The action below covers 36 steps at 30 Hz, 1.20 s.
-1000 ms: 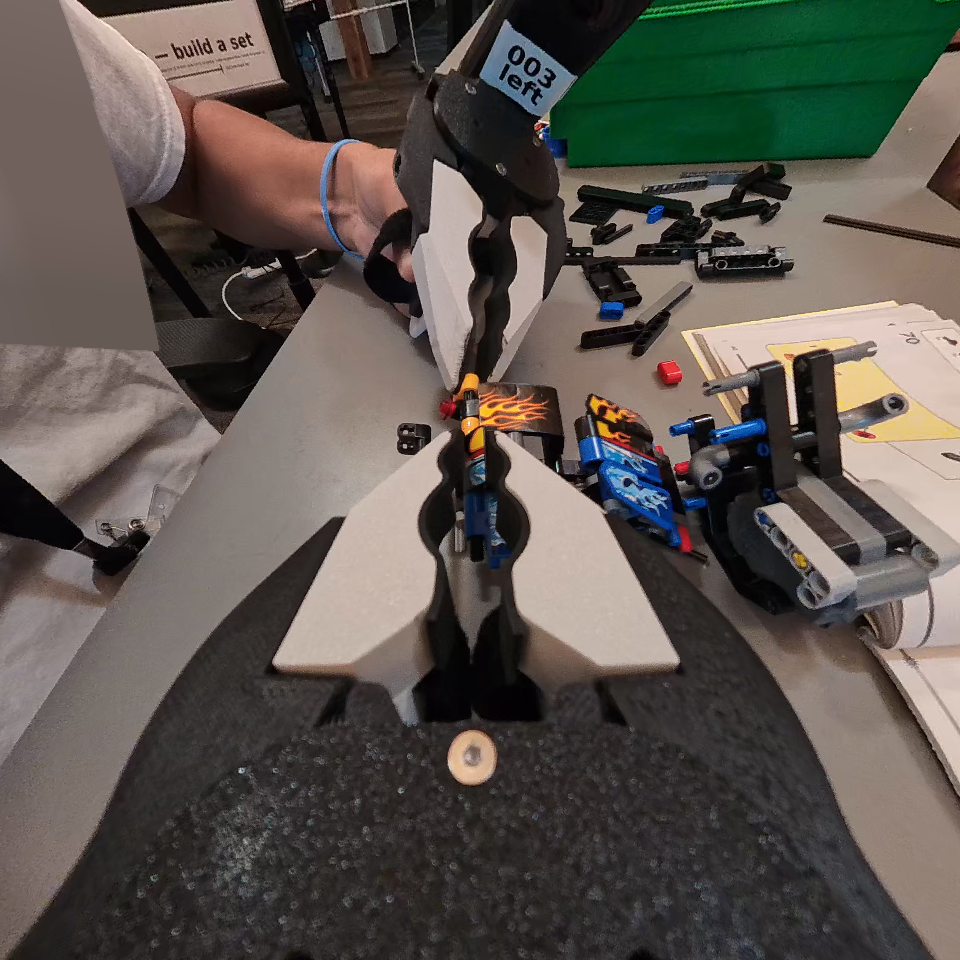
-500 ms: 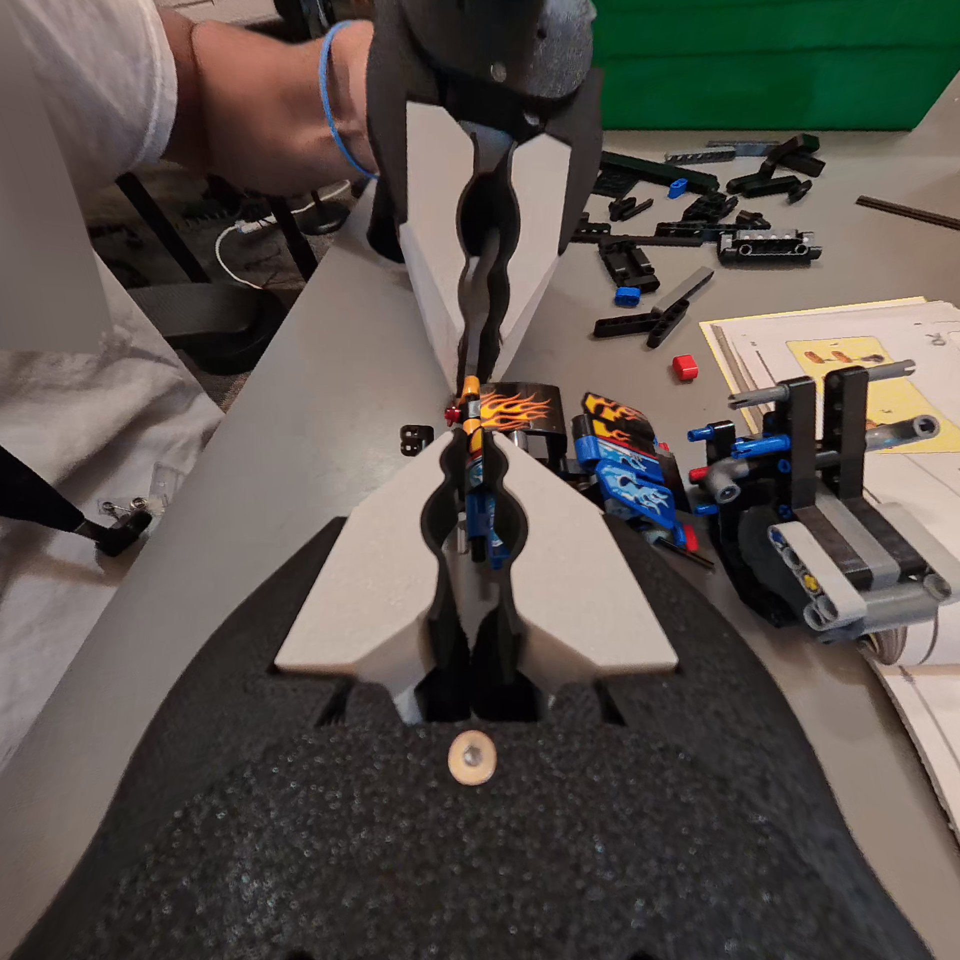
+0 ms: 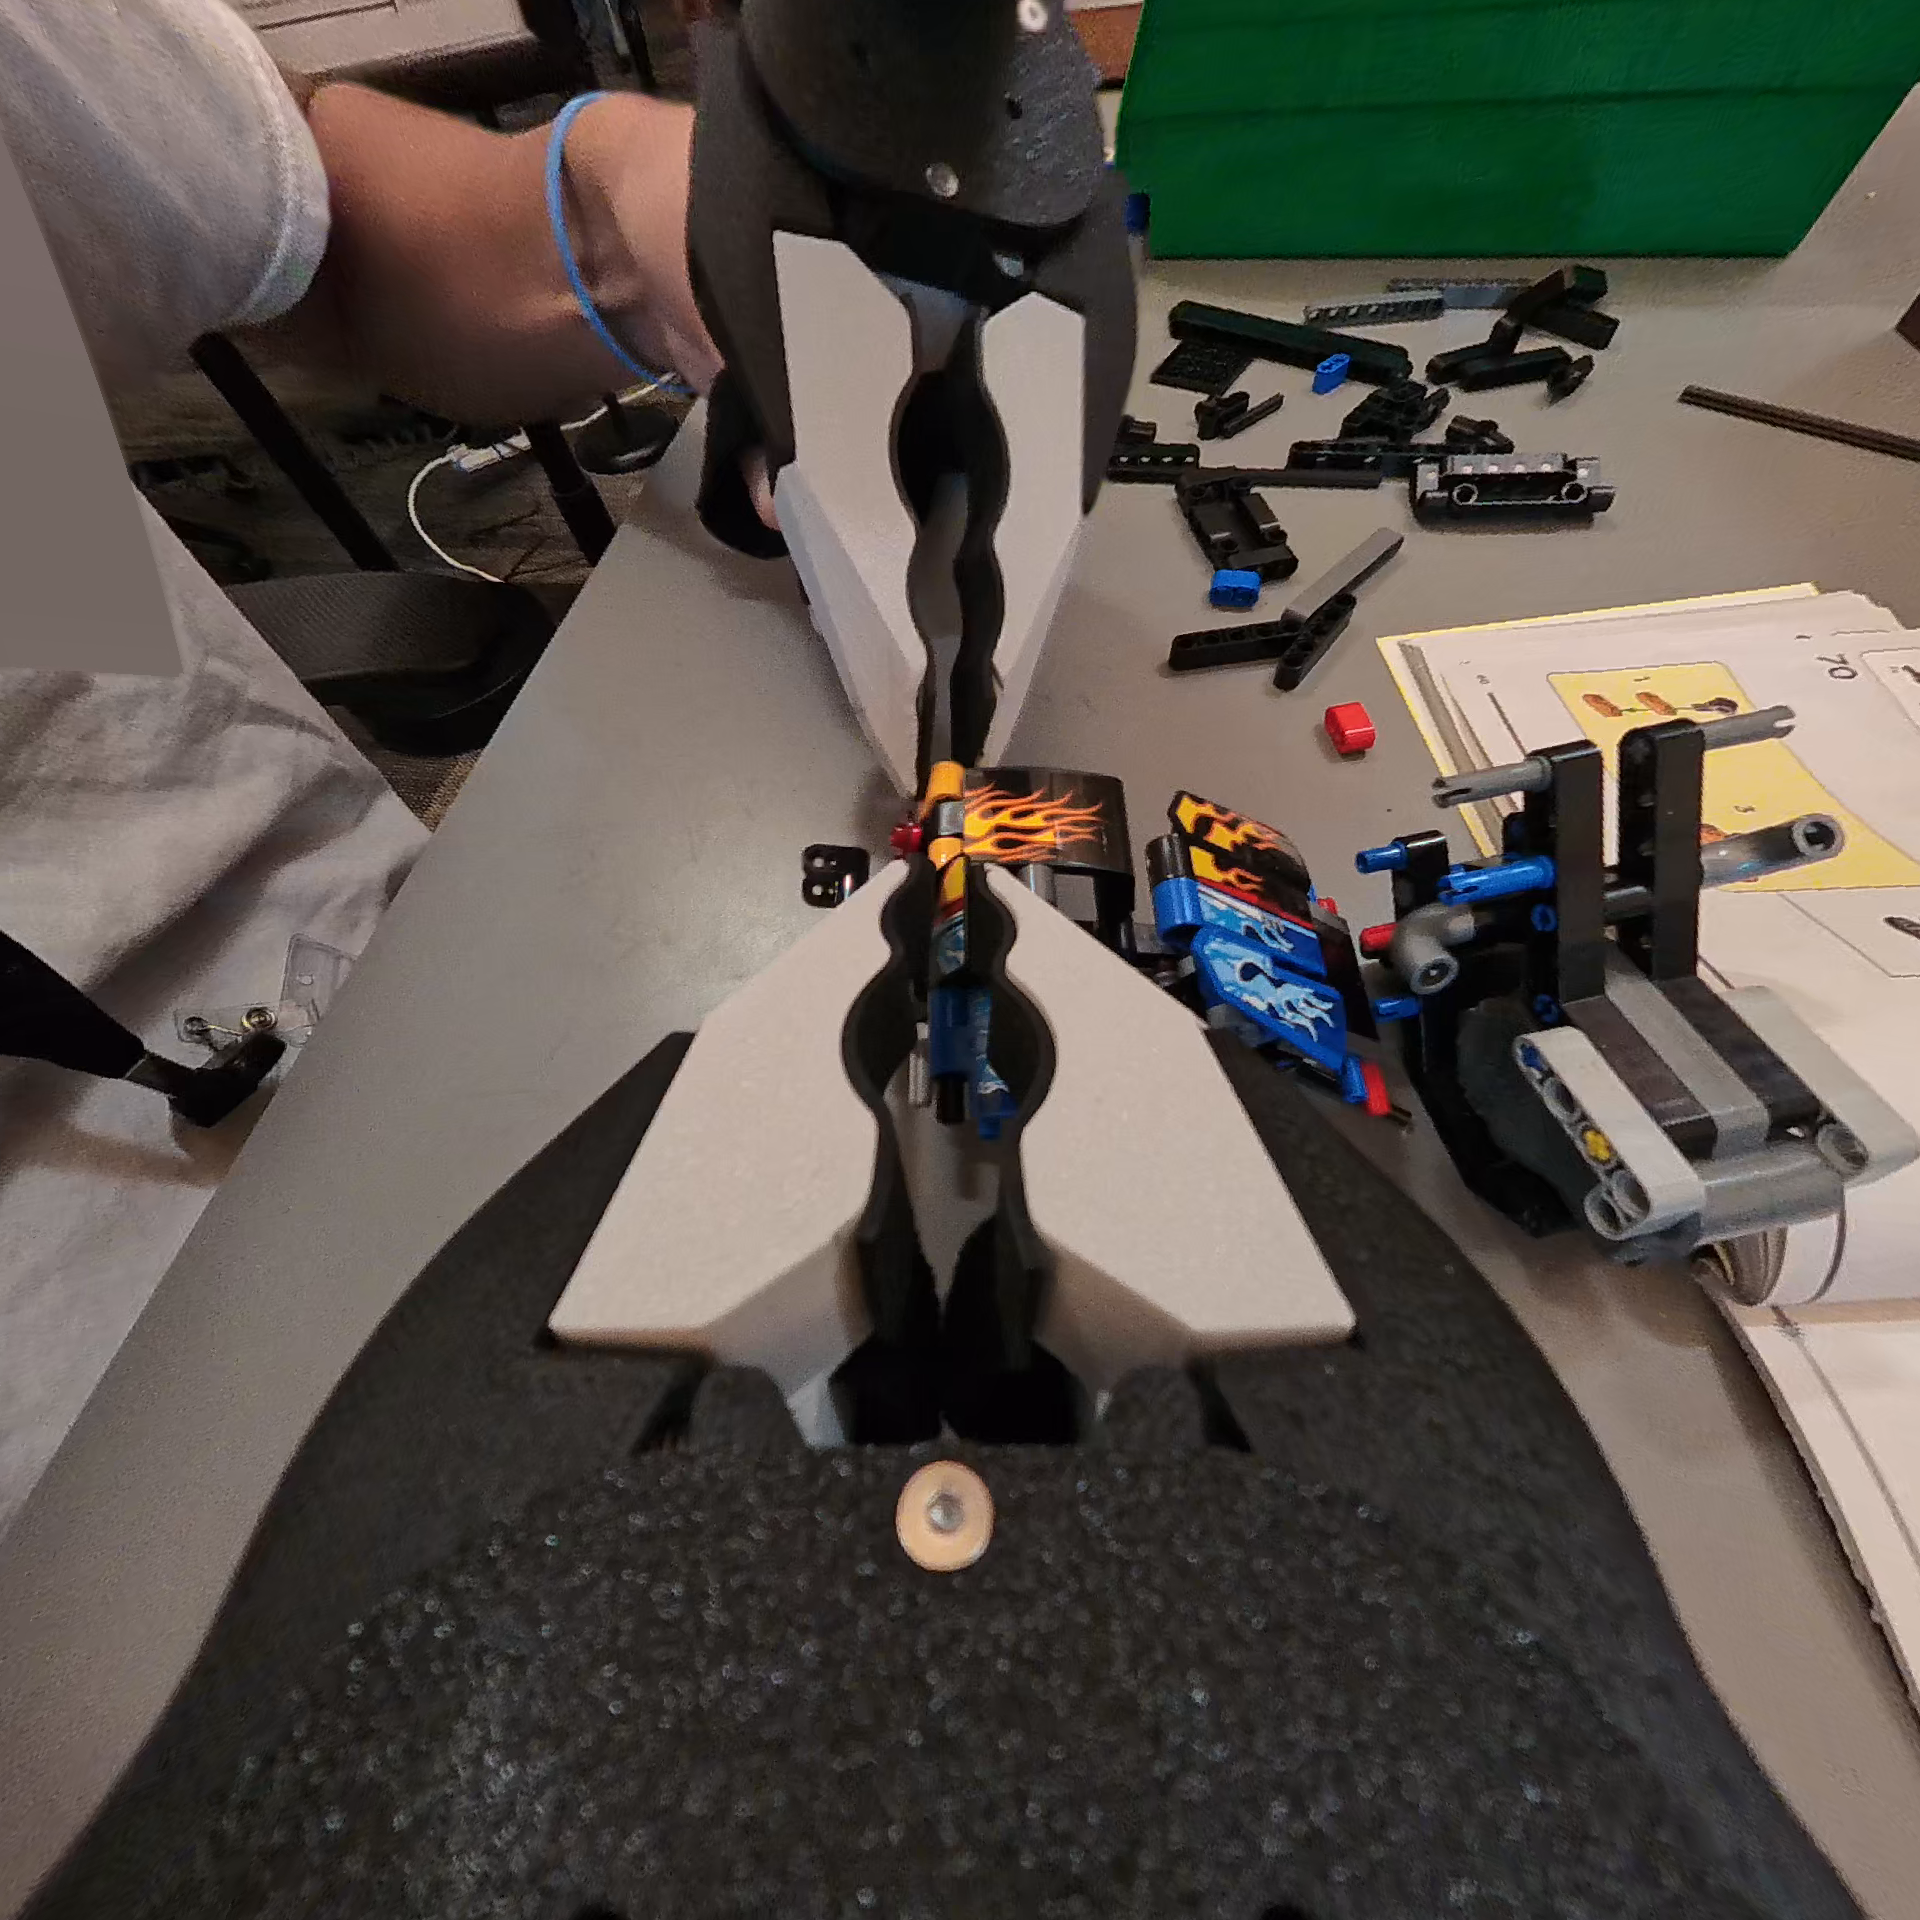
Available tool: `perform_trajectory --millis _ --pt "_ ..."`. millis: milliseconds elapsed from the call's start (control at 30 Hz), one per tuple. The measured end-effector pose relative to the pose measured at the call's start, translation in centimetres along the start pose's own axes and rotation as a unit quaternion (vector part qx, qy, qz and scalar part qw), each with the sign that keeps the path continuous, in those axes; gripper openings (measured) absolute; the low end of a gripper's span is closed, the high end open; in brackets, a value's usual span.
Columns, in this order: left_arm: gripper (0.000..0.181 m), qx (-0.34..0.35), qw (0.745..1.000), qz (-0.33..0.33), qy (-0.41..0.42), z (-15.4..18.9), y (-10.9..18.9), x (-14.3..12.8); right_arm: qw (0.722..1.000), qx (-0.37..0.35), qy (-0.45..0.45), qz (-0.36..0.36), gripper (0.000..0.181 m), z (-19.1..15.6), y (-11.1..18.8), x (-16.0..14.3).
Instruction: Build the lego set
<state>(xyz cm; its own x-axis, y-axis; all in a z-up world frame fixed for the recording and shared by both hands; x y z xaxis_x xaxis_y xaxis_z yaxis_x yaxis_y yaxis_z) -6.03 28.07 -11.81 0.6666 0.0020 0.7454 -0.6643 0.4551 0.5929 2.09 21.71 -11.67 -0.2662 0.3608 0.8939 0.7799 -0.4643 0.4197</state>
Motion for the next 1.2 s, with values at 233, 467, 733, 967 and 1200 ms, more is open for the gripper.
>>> perform_trajectory --millis 233,467,733,967,1200 --pt "0.0 0.031 0.998 0.058 0.003 0.26 0.78 -0.47 1.0 0.001 -0.001 0.0 0.005 0.05 -0.27 0.15" --pt "0.0 0.028 0.998 0.047 -0.012 0.33 0.69 -0.38 1.0 0.0 -0.002 -0.001 0.005 0.01 -0.3 0.14" --pt "0.0 0.046 0.997 0.023 -0.06 0.57 0.55 -0.2 1.0 0.001 0.0 -0.006 0.004 -0.05 -0.29 0.08" --pt "0.0 0.058 0.996 0.021 -0.065 0.59 0.37 -0.03 1.0 0.0 -0.002 -0.006 0.004 0.05 -0.22 0.03" --pt "0.015 0.15 0.986 0.067 -0.021 0.53 0.91 -0.29 1.0 -0.008 -0.02 0.007 0.005 0.38 -0.13 0.44"
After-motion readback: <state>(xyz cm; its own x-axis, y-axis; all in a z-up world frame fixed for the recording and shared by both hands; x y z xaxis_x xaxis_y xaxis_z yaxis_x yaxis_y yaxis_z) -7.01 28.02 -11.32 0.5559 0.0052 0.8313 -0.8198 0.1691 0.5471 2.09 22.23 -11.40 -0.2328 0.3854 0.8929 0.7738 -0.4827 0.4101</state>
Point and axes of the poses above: each gripper's, where its closed fingertips meet, y back along the fingers, x out of its top, z = x × y across the jaws, the point moved 5 cm from there along y, back along the fingers, and after that the axes turned 8 degrees about x, right-handed, at the moved point
